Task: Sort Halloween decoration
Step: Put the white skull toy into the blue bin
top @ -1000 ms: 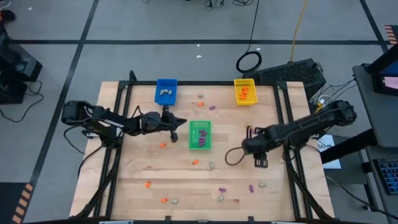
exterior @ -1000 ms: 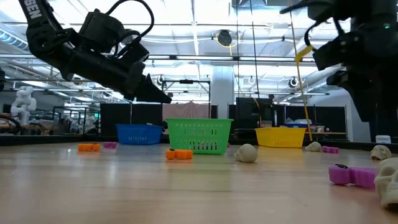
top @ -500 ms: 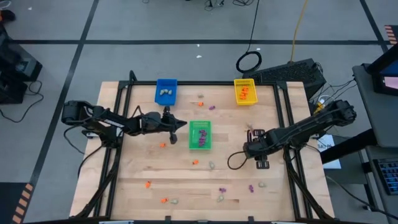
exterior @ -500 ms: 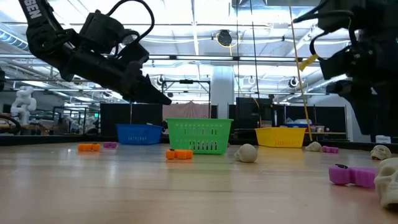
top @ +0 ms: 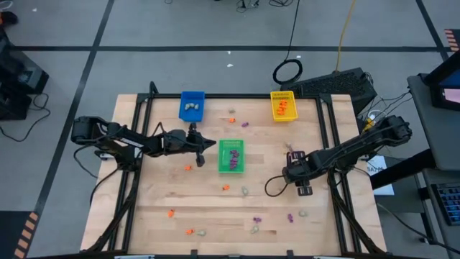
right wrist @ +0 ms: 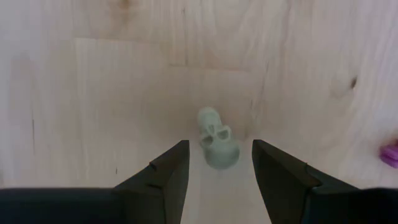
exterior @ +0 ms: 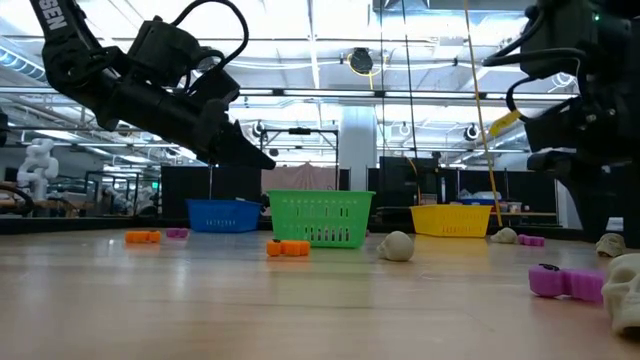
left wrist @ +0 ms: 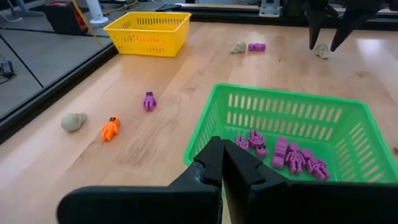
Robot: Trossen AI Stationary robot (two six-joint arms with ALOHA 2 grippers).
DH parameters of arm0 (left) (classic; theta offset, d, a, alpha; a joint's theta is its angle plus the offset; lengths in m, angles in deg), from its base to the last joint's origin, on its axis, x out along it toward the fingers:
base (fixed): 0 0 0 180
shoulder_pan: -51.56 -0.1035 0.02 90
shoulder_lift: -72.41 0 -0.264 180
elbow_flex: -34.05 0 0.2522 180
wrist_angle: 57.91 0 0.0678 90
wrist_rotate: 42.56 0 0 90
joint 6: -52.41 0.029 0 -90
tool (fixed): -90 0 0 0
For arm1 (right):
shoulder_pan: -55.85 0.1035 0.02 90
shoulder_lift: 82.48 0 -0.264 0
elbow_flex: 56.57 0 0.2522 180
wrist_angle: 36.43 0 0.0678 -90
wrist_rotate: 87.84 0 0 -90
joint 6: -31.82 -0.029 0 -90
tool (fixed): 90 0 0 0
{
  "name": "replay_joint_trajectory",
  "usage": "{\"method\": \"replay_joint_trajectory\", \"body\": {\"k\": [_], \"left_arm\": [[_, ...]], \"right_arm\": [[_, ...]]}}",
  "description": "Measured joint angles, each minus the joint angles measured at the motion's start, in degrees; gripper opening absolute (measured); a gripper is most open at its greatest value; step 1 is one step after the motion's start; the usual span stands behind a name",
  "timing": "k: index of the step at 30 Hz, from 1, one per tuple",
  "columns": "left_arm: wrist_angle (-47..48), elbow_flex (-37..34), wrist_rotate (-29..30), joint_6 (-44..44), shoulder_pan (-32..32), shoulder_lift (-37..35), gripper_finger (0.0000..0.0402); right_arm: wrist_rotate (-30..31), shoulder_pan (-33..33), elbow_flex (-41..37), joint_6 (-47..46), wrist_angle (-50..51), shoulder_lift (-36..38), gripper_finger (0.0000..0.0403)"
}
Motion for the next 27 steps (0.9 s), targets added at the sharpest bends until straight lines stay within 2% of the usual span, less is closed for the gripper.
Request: {"method": "replay_joint_trajectory", "body": {"k": [13, 21, 27], "left_arm": [[0.28, 0.02, 0.02, 0.00, 0.00, 0.02, 0.0008], [0.19, -0.02, 0.09, -0.04, 0.00, 0.02, 0.0008], [-2.51, -2.44, 2.43, -1.09, -0.10, 0.02, 0.0008]], "right_arm": [[0.02, -0.07, -1.86, -0.95, -2.96, -0.01, 0.0158], [0.00, -0.45, -1.86, -2.47, -2.90, -0.02, 0.0097], [0.00, -1.31, -1.81, -3.31, -2.90, 0.02, 0.0057]]}}
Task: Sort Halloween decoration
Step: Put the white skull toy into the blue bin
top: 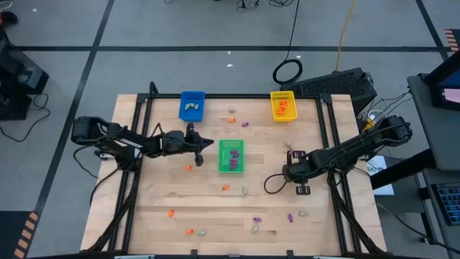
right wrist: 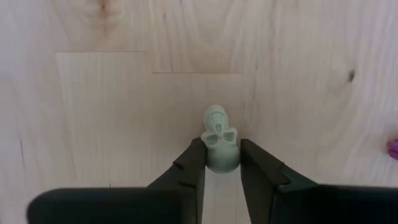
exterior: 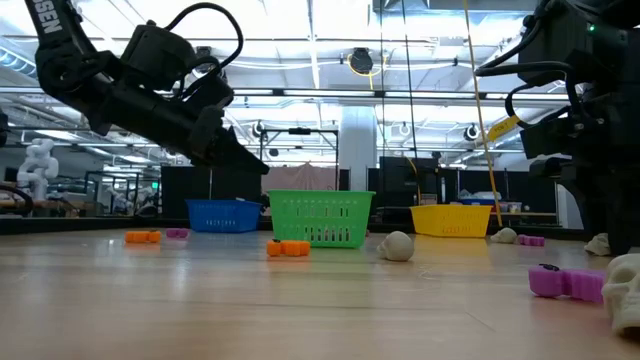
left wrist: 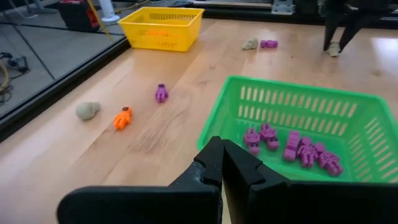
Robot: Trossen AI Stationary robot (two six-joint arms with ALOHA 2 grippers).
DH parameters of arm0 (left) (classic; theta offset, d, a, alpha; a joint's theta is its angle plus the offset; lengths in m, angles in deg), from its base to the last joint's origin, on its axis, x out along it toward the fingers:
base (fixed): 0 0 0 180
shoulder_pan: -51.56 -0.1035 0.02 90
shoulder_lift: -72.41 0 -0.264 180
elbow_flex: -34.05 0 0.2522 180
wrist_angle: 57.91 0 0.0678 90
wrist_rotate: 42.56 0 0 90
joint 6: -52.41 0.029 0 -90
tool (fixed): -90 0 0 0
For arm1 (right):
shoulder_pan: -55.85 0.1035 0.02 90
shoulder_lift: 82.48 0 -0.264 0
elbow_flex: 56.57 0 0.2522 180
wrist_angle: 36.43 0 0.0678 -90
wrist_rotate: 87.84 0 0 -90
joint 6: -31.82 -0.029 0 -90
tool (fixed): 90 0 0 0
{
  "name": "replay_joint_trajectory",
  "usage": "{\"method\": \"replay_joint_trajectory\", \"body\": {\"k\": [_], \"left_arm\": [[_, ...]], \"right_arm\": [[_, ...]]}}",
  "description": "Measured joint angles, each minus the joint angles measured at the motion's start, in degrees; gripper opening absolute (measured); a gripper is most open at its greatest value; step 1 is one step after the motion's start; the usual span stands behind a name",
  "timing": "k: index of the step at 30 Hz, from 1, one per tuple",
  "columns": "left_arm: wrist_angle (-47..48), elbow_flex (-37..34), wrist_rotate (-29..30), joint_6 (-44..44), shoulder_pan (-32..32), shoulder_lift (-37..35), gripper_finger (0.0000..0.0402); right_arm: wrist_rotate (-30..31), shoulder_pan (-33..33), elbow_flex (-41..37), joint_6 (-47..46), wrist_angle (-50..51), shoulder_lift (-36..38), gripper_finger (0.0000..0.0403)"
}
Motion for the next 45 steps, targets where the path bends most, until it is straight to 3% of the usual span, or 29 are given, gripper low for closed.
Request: {"method": "replay_joint_trajectory", "body": {"k": [13, 18, 25, 30, 35, 41, 45], "left_arm": [[-10.61, -8.58, 3.14, -1.79, -0.69, 0.00, 0.0008], [-16.02, -12.33, 4.77, -3.37, -1.02, 0.00, 0.0008], [-26.86, -17.69, 7.47, -3.42, -1.04, -0.01, 0.0008], [-26.45, -17.72, 7.45, -3.35, -1.04, -0.17, 0.0008], [-26.48, -17.76, 7.58, -1.83, -1.04, -0.20, 0.0008], [-26.25, -17.80, 7.59, -1.43, -1.04, -0.20, 0.0008], [-26.25, -17.80, 7.13, -1.41, -1.04, -0.20, 0.0008]], "right_arm": [[0.22, -0.37, 5.87, -2.10, -0.26, -0.07, 0.0047], [6.42, -1.66, 10.30, -4.84, -3.59, -0.04, 0.0046], [18.32, -9.91, 11.28, -7.03, -22.96, -0.09, 0.0046], [17.99, -18.85, 11.84, 1.20, -37.38, -3.27, 0.0045], [15.40, -25.35, 21.88, 6.79, -39.38, -12.81, 0.0045], [8.94, -29.64, 40.84, 10.31, -38.73, -27.68, 0.0045], [8.79, -31.32, 52.80, 11.10, -37.67, -36.74, 0.0045]]}}
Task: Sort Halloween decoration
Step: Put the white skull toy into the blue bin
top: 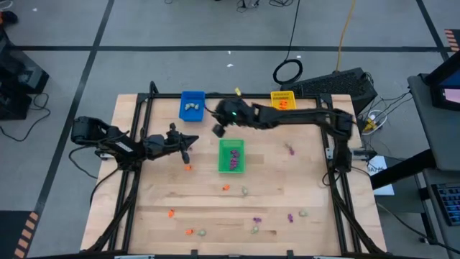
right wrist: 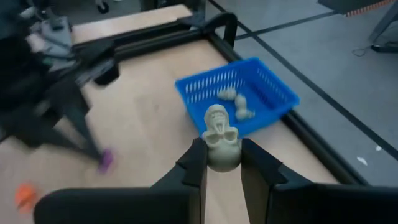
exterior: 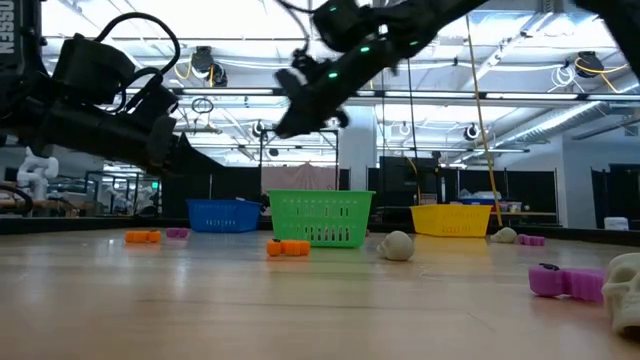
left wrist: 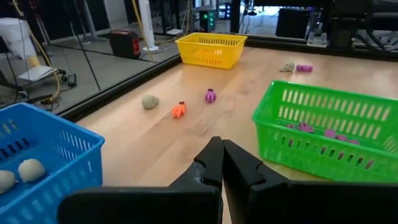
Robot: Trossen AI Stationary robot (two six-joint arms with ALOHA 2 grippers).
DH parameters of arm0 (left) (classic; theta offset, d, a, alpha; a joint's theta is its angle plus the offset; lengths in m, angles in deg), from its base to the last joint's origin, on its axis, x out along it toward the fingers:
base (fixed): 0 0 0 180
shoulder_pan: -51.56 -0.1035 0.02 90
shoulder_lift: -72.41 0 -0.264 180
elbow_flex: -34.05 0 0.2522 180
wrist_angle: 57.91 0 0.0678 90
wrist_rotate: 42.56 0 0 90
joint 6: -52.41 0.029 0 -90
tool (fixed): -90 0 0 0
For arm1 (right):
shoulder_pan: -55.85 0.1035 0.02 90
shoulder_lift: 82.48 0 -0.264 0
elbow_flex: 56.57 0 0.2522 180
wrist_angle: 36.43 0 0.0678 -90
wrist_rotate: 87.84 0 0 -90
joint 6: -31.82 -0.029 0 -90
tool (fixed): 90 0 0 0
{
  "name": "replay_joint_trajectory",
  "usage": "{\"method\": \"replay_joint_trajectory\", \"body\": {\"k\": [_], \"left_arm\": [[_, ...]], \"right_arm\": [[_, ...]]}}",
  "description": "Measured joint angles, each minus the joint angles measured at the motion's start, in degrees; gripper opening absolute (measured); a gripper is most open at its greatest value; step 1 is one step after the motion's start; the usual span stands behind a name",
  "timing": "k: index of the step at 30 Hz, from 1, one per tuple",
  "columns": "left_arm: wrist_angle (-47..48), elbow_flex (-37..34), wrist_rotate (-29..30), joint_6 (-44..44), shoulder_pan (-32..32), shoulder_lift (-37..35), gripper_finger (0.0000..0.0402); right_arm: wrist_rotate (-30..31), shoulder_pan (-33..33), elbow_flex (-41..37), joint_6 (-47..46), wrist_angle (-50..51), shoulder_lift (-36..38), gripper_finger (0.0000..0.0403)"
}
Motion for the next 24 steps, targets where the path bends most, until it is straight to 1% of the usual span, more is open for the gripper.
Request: {"method": "replay_joint_trajectory", "body": {"k": [5, 12, 18, 24], "left_arm": [[0.04, 0.00, -1.44, 0.07, 0.01, 0.00, 0.0008], [0.08, -0.02, -1.76, 0.07, 0.00, -0.02, 0.0008], [0.13, -0.02, -2.37, 0.00, 0.00, -0.02, 0.0008], [0.25, -0.04, -3.26, -0.31, 0.00, -0.01, 0.0008]], "right_arm": [[-1.43, -2.03, 11.95, -0.74, 2.77, -9.10, 0.0045], [-1.60, -3.51, 23.53, -2.19, 2.55, -19.28, 0.0045], [-2.85, -4.31, 31.07, -4.08, 2.05, -26.26, 0.0045], [-3.13, -5.04, 33.34, -5.55, 2.46, -30.43, 0.0045]]}}
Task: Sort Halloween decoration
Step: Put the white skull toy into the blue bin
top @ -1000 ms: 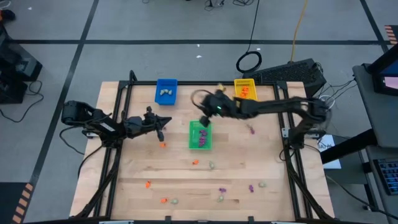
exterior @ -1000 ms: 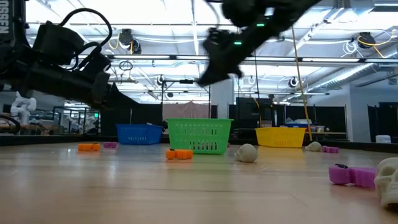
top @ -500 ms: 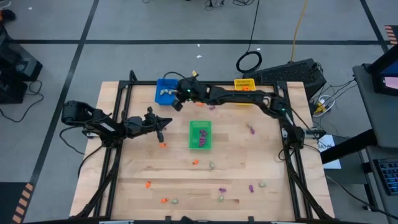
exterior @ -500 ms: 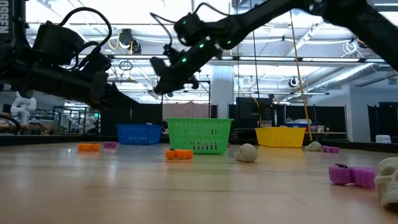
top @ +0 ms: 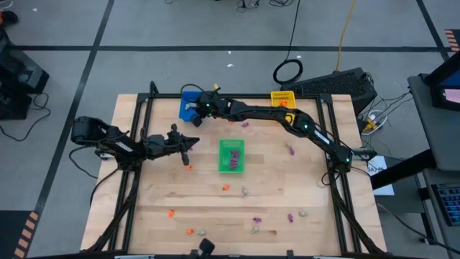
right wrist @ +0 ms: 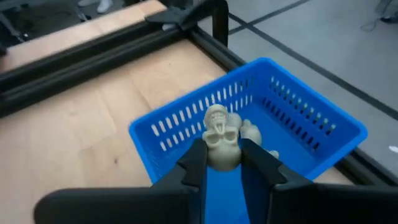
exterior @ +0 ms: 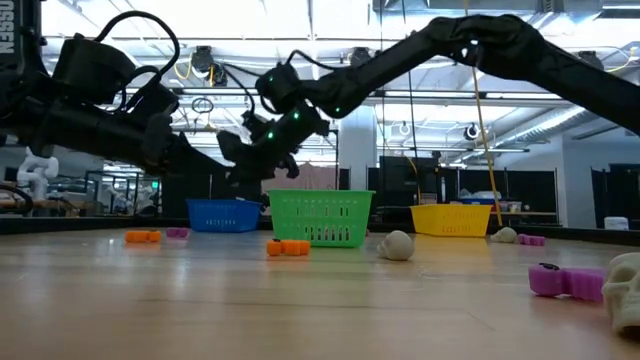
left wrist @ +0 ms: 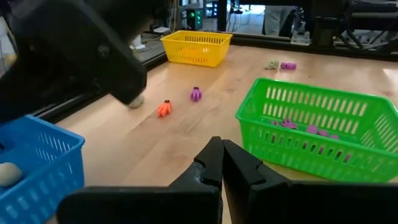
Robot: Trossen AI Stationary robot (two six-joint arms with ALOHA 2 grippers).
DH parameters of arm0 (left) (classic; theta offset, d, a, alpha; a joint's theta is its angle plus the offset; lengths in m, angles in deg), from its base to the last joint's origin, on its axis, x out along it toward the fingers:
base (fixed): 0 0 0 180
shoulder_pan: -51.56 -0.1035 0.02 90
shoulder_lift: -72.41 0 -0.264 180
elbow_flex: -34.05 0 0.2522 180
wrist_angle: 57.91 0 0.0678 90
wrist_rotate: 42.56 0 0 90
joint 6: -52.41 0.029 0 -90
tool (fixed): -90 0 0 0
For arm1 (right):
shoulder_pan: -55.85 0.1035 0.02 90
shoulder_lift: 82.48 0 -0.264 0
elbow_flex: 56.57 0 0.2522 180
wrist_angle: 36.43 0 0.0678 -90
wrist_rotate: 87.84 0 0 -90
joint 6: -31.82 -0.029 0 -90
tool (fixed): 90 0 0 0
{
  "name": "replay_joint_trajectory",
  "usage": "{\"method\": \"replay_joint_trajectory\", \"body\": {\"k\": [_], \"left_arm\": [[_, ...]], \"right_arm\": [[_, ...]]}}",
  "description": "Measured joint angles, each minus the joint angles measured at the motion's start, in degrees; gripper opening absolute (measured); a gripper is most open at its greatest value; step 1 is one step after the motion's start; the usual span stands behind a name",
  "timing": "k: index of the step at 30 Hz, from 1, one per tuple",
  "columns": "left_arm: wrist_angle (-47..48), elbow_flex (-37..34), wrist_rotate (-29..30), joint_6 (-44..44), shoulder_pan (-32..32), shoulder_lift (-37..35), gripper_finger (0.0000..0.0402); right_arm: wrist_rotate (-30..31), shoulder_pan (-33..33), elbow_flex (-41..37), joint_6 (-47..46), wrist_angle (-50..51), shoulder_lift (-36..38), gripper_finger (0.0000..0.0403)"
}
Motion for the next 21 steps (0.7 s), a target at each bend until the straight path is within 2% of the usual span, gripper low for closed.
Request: {"method": "replay_joint_trajectory", "body": {"k": [8, 21], "left_arm": [[-0.31, 0.00, -0.05, -0.11, 0.00, 0.01, 0.0008], [-0.18, 0.00, -0.05, -0.13, 0.02, -0.01, 0.0008]], "right_arm": [[-1.39, -0.77, 0.11, -1.22, 1.43, -1.37, 0.0054], [-0.89, -0.75, 0.11, -1.06, 1.75, -1.24, 0.0138]]}}
